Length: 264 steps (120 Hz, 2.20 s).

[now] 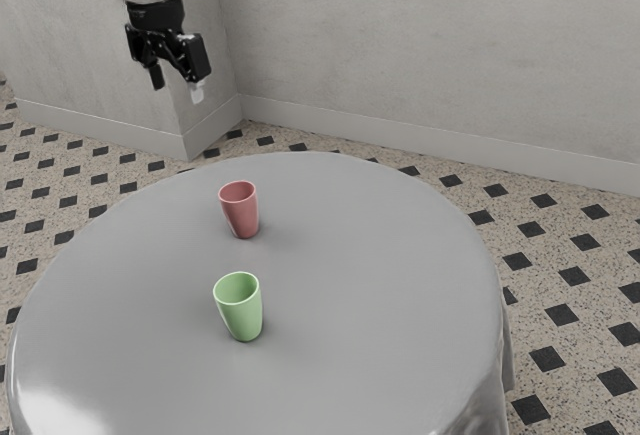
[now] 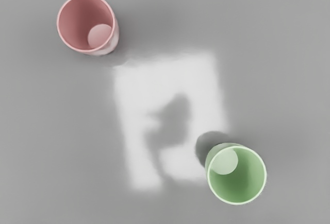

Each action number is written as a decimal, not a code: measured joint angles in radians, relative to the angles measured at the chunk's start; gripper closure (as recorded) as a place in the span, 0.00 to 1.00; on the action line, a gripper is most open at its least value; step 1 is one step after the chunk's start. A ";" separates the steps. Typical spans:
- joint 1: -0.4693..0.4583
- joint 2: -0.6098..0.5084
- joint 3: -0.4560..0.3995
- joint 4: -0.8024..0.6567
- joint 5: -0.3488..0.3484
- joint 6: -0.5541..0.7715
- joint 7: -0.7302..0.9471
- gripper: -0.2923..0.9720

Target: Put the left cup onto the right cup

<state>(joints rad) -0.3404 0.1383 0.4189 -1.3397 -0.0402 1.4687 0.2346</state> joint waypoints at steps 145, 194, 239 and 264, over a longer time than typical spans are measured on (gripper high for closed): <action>0.251 0.392 -0.127 -0.099 -0.128 0.463 -0.005 0.24; 0.247 0.459 -0.166 -0.040 -0.159 0.508 -0.060 0.24; 0.248 0.529 -0.172 0.033 -0.145 0.519 -0.091 0.24; 0.249 0.555 -0.172 0.040 -0.141 0.521 -0.104 0.24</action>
<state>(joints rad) -0.0917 0.6932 0.2468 -1.2999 -0.1813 1.9895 0.1307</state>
